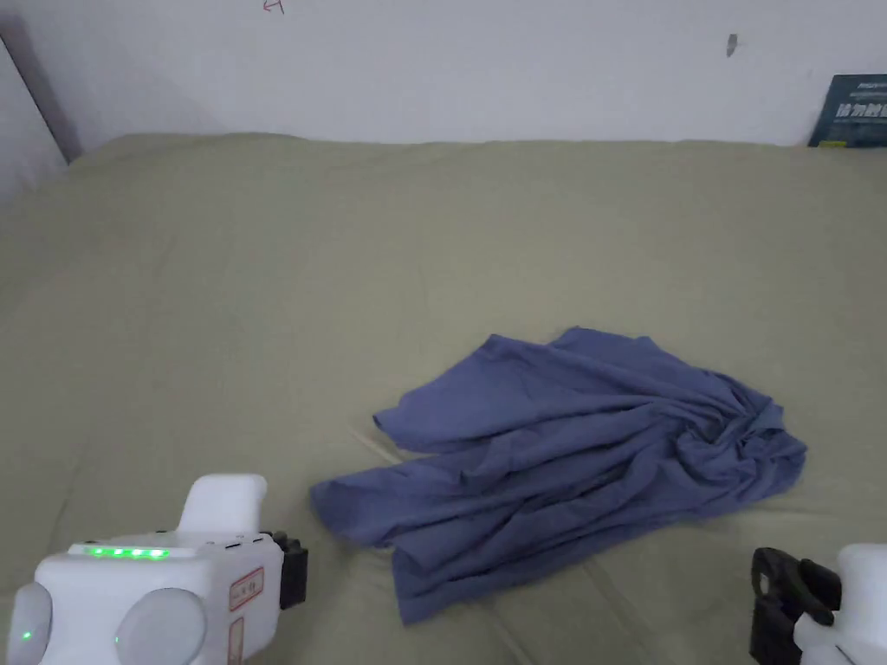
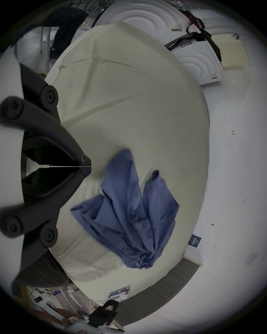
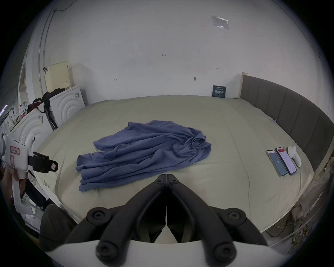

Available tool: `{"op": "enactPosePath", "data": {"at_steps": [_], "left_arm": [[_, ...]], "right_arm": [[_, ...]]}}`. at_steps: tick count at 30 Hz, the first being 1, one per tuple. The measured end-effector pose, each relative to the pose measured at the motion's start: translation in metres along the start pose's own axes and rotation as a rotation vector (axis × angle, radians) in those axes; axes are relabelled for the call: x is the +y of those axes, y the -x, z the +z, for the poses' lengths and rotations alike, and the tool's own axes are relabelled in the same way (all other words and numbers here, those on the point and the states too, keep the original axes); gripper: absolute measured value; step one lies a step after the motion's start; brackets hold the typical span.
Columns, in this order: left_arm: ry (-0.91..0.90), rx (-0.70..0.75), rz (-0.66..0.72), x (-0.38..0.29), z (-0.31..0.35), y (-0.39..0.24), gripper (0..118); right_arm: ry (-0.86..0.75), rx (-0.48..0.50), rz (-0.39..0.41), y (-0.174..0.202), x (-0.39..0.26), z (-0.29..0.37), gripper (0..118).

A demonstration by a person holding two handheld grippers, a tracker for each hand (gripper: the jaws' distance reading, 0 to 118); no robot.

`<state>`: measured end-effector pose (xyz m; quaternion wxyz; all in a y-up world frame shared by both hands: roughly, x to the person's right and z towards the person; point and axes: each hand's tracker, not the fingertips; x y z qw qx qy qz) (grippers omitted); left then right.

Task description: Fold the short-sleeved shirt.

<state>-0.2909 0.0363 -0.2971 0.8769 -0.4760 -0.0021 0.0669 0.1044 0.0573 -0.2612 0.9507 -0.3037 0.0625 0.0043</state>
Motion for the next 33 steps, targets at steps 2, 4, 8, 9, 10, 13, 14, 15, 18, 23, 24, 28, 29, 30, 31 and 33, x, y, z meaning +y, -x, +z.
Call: {"op": "enactPosePath", "data": {"at_steps": [2, 4, 8, 9, 10, 13, 14, 15, 18, 23, 24, 28, 29, 30, 31, 33], "left_arm": [[0.015, 0.002, 0.020, 0.005, -0.007, 0.011, 0], [0.002, 0.010, 0.009, 0.016, -0.017, 0.016, 0], [-0.007, -0.045, -0.019, 0.044, -0.046, 0.020, 110], [0.008, -0.038, -0.009, 0.051, -0.057, 0.019, 118], [0.020, -0.024, -0.008, 0.057, -0.070, 0.018, 117], [0.021, 0.039, -0.078, 0.049, -0.101, 0.012, 117], [0.019, 0.037, -0.062, 0.047, -0.112, 0.012, 117], [0.022, 0.023, -0.054, 0.043, -0.123, 0.015, 117], [0.084, -0.004, -0.030, 0.086, -0.135, 0.017, 109], [0.078, -0.072, 0.008, 0.075, -0.121, 0.024, 5], [0.070, -0.094, 0.061, 0.074, -0.117, 0.028, 4], [0.069, -0.073, -0.019, 0.071, -0.111, 0.025, 3], [0.064, -0.074, -0.020, 0.070, -0.108, 0.023, 4], [0.063, -0.084, -0.018, 0.070, -0.107, 0.023, 3], [0.046, -0.085, -0.022, 0.070, -0.105, 0.022, 4], [0.025, -0.085, -0.033, 0.068, -0.101, 0.023, 3]], "right_arm": [[0.008, -0.003, 0.014, 0.003, -0.002, -0.004, 0], [0.021, -0.001, 0.016, 0.005, -0.003, -0.009, 0], [0.049, 0.002, 0.022, 0.013, -0.005, -0.020, 0], [0.052, 0.003, 0.026, 0.014, -0.005, -0.021, 0], [0.057, 0.005, 0.032, 0.016, -0.005, -0.023, 0], [0.072, 0.003, 0.045, 0.020, -0.005, -0.032, 0], [0.078, 0.002, 0.048, 0.021, -0.004, -0.035, 0], [0.082, 0.002, 0.049, 0.021, -0.004, -0.038, 0], [0.095, 0.003, 0.064, 0.025, -0.001, -0.048, 0], [0.094, 0.041, 0.115, 0.036, 0.019, -0.071, 0], [0.086, 0.048, 0.125, 0.040, 0.027, -0.078, 0], [0.038, 0.098, 0.214, 0.060, 0.077, -0.120, 0], [0.041, 0.124, 0.237, 0.064, 0.092, -0.135, 0], [0.040, 0.127, 0.243, 0.069, 0.106, -0.152, 0], [0.050, 0.131, 0.271, 0.075, 0.122, -0.171, 0], [0.085, 0.147, 0.324, 0.085, 0.149, -0.207, 0]]}}
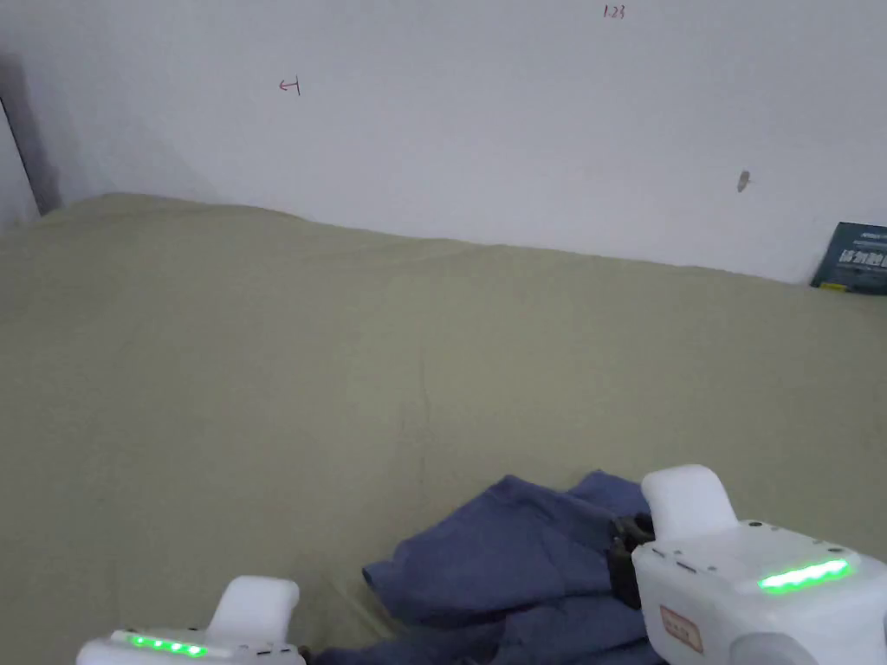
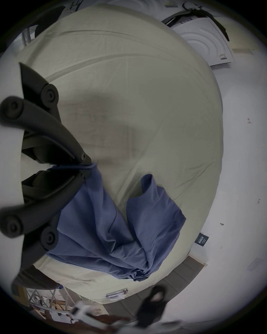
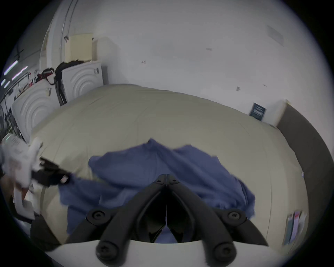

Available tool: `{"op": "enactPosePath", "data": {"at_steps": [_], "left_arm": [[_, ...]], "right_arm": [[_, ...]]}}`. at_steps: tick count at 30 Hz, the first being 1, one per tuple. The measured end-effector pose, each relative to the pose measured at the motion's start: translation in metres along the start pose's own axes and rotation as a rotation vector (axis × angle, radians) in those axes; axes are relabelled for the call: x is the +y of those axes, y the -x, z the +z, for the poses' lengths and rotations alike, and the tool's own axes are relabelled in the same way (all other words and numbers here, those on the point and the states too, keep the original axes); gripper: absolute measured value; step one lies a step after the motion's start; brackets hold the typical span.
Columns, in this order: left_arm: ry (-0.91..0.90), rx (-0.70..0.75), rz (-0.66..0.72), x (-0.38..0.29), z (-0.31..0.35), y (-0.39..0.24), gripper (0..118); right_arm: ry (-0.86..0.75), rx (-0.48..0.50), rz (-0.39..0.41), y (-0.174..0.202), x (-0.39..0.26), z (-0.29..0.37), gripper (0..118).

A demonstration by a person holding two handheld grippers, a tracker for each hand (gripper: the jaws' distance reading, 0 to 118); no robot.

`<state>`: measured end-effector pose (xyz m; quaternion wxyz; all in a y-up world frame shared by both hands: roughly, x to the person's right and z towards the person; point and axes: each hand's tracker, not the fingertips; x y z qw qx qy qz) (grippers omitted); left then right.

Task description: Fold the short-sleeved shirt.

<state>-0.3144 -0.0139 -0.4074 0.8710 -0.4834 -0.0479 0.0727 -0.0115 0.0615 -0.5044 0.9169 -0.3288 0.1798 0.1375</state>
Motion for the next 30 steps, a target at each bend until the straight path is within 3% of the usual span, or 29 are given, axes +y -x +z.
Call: {"op": "enactPosePath", "data": {"at_steps": [4, 5, 7, 8, 9, 10, 16, 17, 18, 19, 20, 24, 26, 30], "left_arm": [[0.003, -0.012, 0.011, 0.001, -0.002, 0.004, 4], [0.001, -0.014, 0.017, 0.001, -0.003, 0.005, 4], [-0.005, -0.028, 0.029, 0.000, -0.004, 0.006, 4], [-0.003, -0.030, 0.034, 0.000, -0.004, 0.007, 4], [-0.001, -0.036, 0.035, 0.000, -0.005, 0.007, 4], [0.000, -0.039, 0.035, 0.000, -0.005, 0.007, 4], [0.015, -0.047, 0.037, -0.003, -0.012, 0.010, 4], [0.018, -0.049, 0.038, -0.003, -0.013, 0.010, 4], [0.023, -0.050, 0.035, -0.003, -0.014, 0.010, 4], [0.027, -0.050, 0.030, -0.004, -0.015, 0.009, 4], [0.028, -0.049, 0.032, -0.004, -0.016, 0.009, 4], [0.029, -0.046, 0.034, -0.002, -0.012, 0.009, 4], [0.022, -0.041, 0.047, 0.001, -0.006, 0.009, 4], [-0.016, -0.005, 0.047, 0.011, 0.022, 0.007, 4]], "right_arm": [[0.113, 0.059, 0.036, -0.005, 0.046, -0.068, 1], [0.133, 0.077, 0.038, -0.006, 0.053, -0.084, 21], [0.176, 0.105, 0.046, -0.004, 0.062, -0.108, 110], [0.229, 0.097, 0.052, -0.005, 0.064, -0.122, 116], [0.267, 0.124, 0.049, -0.004, 0.063, -0.133, 115], [0.222, 0.116, 0.047, -0.004, 0.069, -0.136, 115], [0.320, 0.075, 0.094, 0.000, 0.057, -0.176, 114], [0.317, 0.088, 0.098, -0.001, 0.055, -0.178, 110], [0.321, 0.092, 0.099, -0.001, 0.055, -0.179, 97], [0.335, 0.081, 0.108, 0.001, 0.055, -0.182, 65], [0.337, 0.074, 0.115, 0.001, 0.052, -0.182, 5], [0.334, 0.099, 0.087, -0.007, 0.051, -0.162, 4], [0.271, 0.041, 0.101, -0.015, 0.055, -0.139, 4], [0.161, -0.018, 0.003, -0.049, 0.070, -0.075, 4]]}}
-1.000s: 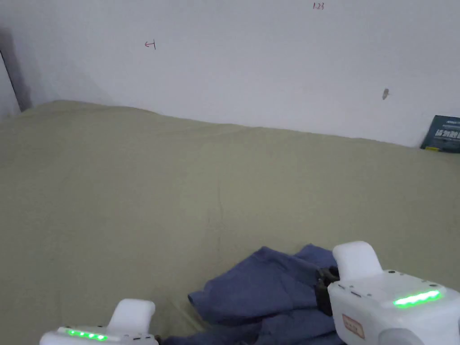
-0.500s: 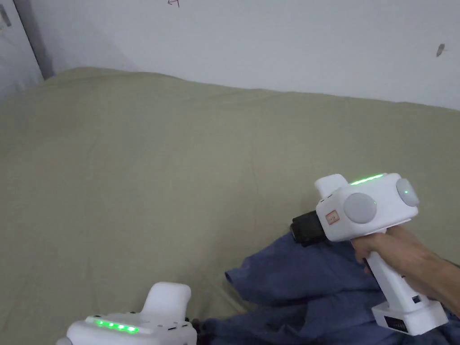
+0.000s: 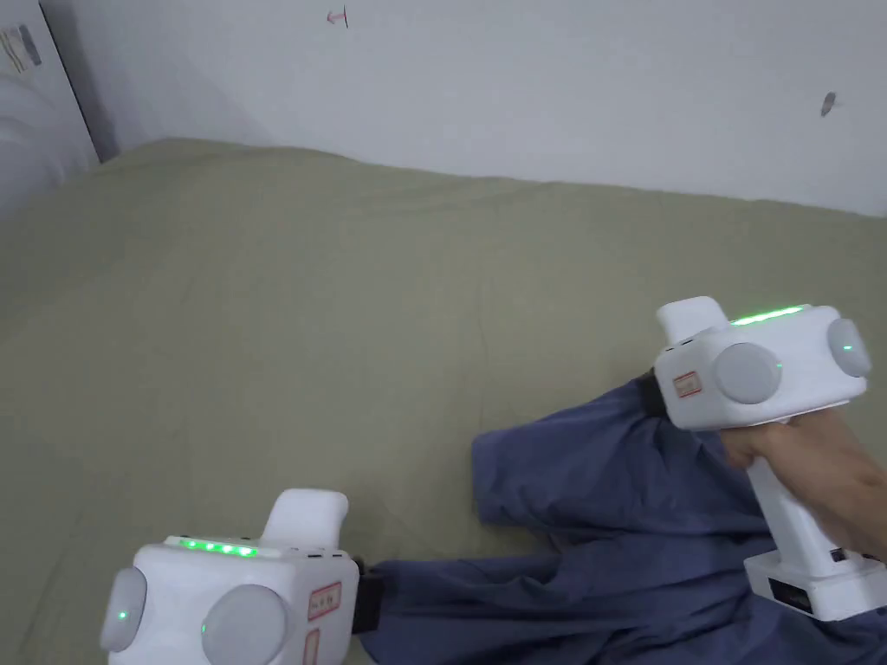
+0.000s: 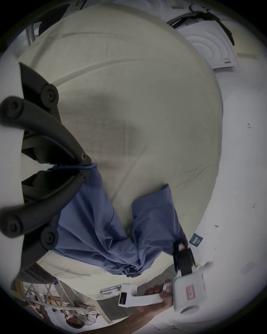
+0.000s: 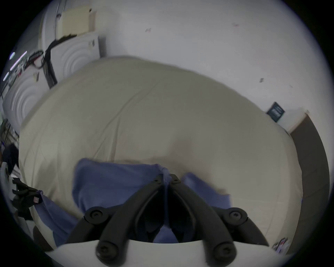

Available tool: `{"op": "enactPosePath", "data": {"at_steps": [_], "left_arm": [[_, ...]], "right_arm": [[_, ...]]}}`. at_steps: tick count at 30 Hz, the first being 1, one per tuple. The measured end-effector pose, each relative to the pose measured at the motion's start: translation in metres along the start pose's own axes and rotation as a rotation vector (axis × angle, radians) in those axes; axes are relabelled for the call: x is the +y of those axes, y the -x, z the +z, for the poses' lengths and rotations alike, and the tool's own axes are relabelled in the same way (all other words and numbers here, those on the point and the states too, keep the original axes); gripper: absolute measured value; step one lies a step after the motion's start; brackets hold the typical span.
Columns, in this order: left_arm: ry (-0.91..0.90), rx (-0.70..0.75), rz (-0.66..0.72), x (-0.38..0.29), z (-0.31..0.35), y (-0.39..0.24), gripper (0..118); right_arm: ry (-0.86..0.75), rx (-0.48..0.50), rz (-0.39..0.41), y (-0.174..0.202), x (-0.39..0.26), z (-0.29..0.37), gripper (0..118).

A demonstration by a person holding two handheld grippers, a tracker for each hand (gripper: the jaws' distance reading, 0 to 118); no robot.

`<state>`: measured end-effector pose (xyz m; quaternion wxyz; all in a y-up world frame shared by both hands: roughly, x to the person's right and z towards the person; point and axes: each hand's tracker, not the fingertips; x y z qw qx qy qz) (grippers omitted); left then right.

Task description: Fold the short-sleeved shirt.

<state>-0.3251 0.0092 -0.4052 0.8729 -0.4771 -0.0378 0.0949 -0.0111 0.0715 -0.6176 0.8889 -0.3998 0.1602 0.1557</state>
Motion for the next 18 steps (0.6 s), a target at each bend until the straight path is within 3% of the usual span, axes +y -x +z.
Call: {"op": "enactPosePath", "data": {"at_steps": [4, 7, 10, 18], "left_arm": [[-0.075, 0.059, -0.008, 0.017, 0.039, -0.006, 4], [-0.137, 0.108, -0.017, 0.032, 0.070, -0.009, 4], [-0.199, 0.135, -0.007, 0.051, 0.102, -0.014, 3], [-0.445, 0.235, -0.068, 0.109, 0.213, -0.051, 3]], "right_arm": [[-0.089, -0.079, -0.032, -0.043, -0.008, 0.091, 4], [-0.152, -0.110, -0.125, -0.089, -0.017, 0.156, 4], [-0.210, -0.162, -0.166, -0.127, -0.035, 0.220, 4], [-0.382, -0.235, -0.311, -0.186, -0.079, 0.357, 4]]}}
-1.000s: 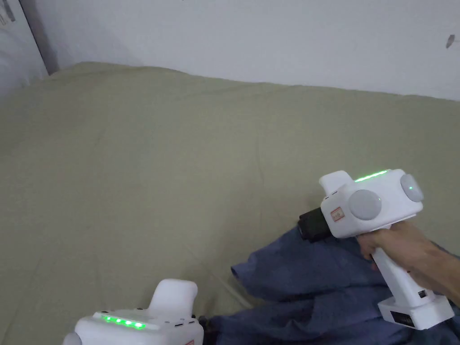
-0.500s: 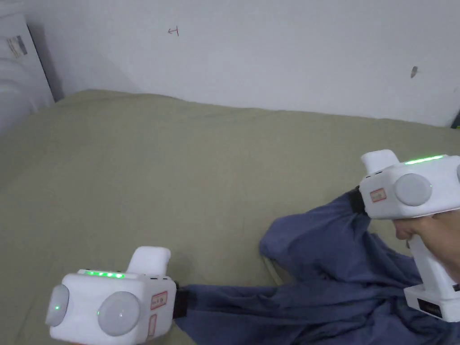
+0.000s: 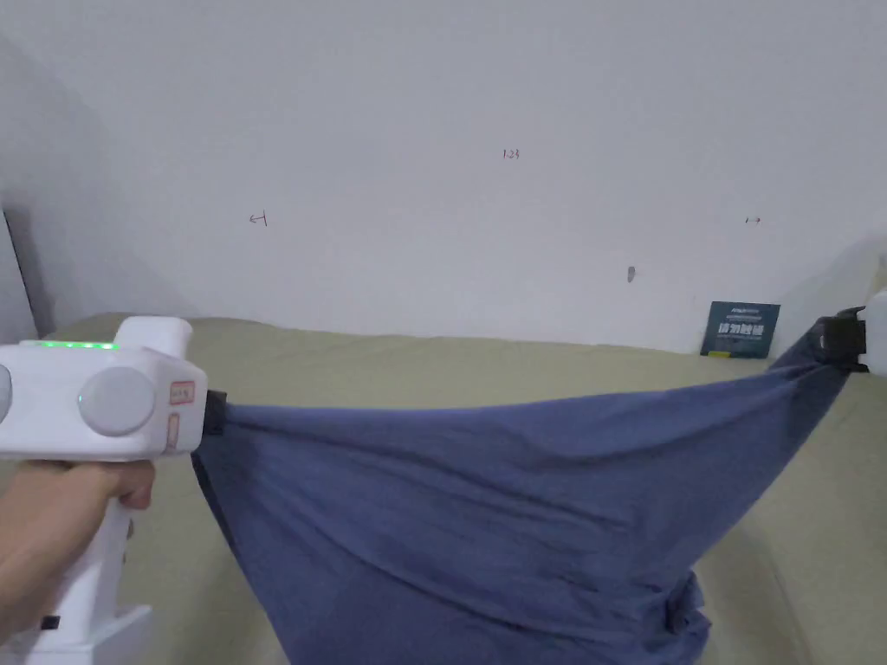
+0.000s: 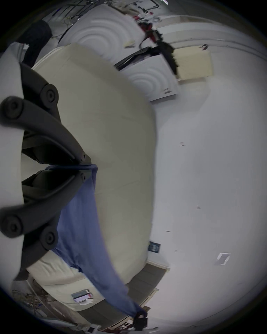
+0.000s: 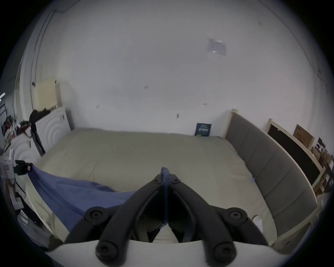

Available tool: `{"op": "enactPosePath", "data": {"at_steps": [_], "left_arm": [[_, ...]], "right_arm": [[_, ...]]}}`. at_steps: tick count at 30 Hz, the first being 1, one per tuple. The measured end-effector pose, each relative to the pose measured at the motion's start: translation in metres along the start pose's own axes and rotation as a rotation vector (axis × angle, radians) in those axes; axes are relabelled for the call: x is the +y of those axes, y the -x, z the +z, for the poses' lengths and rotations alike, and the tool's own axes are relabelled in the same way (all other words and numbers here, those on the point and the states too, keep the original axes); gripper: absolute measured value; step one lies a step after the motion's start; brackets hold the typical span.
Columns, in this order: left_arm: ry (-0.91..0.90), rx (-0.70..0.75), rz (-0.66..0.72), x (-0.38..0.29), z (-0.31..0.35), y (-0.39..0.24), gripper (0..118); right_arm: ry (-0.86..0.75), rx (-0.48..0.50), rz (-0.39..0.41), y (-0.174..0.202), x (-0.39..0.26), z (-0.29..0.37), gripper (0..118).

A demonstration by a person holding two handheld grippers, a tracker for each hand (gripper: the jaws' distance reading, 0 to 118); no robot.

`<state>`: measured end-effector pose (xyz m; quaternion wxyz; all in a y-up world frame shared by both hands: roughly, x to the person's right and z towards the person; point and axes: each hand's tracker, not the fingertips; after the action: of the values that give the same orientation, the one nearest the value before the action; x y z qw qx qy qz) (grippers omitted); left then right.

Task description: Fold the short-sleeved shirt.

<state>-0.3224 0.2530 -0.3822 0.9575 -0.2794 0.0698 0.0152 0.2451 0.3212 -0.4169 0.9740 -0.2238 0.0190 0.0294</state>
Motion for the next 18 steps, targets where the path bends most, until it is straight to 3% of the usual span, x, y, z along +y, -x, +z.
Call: {"op": "enactPosePath", "data": {"at_steps": [5, 18], "left_arm": [[-0.151, 0.006, 0.003, 0.056, 0.059, -0.011, 4], [-0.311, 0.089, -0.011, 0.126, 0.120, -0.014, 3]], "right_arm": [[-0.130, 0.001, -0.073, -0.016, 0.018, 0.061, 4], [-0.253, -0.018, -0.050, -0.011, 0.063, 0.112, 4]]}}
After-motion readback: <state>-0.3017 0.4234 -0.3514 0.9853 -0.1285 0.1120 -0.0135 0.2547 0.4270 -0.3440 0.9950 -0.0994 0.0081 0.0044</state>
